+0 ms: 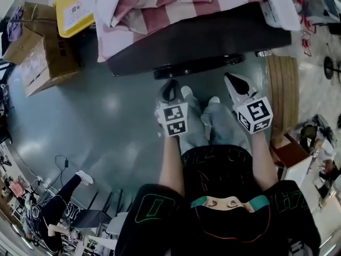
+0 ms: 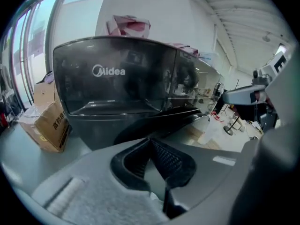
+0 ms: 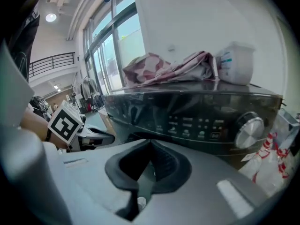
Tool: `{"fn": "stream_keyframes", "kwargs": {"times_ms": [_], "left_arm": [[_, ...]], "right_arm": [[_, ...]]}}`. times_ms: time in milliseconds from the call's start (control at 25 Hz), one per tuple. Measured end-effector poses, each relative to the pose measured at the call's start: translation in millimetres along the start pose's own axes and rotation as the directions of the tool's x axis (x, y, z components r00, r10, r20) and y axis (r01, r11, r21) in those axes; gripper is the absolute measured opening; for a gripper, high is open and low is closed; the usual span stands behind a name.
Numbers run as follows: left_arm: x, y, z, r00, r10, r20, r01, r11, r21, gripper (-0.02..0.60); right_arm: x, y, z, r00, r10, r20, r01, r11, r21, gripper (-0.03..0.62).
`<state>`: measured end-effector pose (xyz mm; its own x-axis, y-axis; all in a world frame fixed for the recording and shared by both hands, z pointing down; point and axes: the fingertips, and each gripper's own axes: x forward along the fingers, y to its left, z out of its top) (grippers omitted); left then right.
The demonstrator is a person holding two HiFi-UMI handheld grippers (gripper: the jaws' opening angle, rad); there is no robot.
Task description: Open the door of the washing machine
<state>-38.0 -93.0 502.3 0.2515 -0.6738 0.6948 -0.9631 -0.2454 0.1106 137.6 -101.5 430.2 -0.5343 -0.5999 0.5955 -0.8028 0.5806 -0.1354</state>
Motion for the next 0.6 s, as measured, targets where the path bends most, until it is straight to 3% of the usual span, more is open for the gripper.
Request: {"fn": "stream_keyframes", "kwargs": {"times_ms": [240, 320, 480, 560, 600], "left_arm": [[13.7, 22.0, -36.4, 0.991, 0.012, -0.131, -0.003, 0.997, 0.075, 0.019], [21.3, 21.4, -45.8, 0.988, 0.018, -0.151, -0.003, 0.995, 0.100, 0.098], [26.5, 34.5, -58.7, 0.982, 0.035, -0.184, -0.009, 0.990, 0.141, 0.138], [32.4, 42.1, -64.0, 0.978, 0.038, -0.203, -0.002, 0.985, 0.173, 0.164], [36.6, 43.9, -66.0, 0.976, 0.034, -0.214, 0.008, 0.981, 0.193, 0.170]], "right_arm": [[45.1, 23.0, -7.0, 0.988, 0.112, -0.107, -0.125, 0.983, -0.133, 0.002], [49.8, 25.4, -8.6, 0.982, 0.120, -0.144, -0.149, 0.966, -0.213, 0.002], [59.1, 42.4, -8.7, 0.975, 0.114, -0.191, -0.177, 0.918, -0.355, 0.002], [66.6, 51.5, -13.5, 0.962, 0.118, -0.245, -0.213, 0.887, -0.409, 0.172], [69.1, 52.9, -15.5, 0.956, 0.107, -0.272, -0.224, 0.866, -0.446, 0.175]]}}
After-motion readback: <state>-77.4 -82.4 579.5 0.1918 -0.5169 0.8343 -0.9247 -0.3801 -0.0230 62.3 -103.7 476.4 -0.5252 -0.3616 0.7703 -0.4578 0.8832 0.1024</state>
